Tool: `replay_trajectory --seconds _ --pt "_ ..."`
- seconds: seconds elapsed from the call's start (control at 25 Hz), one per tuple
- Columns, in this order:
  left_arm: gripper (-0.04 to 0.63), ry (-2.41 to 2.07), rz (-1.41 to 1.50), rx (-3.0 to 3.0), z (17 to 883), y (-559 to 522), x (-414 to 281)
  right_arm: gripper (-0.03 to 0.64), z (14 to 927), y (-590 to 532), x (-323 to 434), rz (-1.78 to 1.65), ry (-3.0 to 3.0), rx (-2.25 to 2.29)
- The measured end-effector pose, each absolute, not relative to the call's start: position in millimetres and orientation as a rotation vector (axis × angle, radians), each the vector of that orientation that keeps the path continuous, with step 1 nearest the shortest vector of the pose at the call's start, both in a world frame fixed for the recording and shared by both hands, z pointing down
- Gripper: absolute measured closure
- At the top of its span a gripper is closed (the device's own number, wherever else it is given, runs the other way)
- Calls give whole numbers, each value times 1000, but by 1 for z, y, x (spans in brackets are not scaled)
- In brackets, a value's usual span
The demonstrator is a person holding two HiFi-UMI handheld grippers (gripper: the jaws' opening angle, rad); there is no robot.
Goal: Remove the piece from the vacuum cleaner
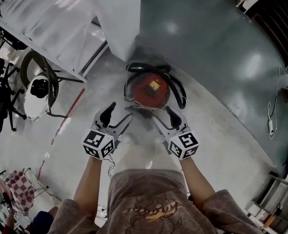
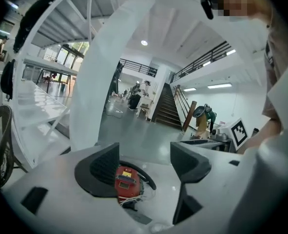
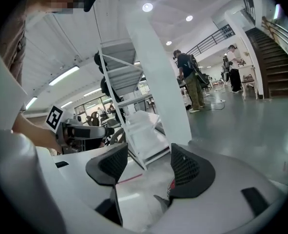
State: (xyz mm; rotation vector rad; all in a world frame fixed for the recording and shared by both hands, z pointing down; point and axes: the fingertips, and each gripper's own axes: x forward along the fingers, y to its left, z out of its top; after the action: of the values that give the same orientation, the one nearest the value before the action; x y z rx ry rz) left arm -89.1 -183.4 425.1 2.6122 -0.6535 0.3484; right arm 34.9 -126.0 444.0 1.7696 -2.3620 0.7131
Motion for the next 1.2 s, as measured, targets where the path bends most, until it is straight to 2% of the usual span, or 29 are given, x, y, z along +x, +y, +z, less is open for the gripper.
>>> replay_trajectory --seconds 0.8,1.2 --pt "292 -149 835 2582 740 -152 -43 371 753 -99 24 953 -2101 1636" --pt "291 37 1000 2590 843 -129 -25 371 857 -80 5 1026 -2060 1515"
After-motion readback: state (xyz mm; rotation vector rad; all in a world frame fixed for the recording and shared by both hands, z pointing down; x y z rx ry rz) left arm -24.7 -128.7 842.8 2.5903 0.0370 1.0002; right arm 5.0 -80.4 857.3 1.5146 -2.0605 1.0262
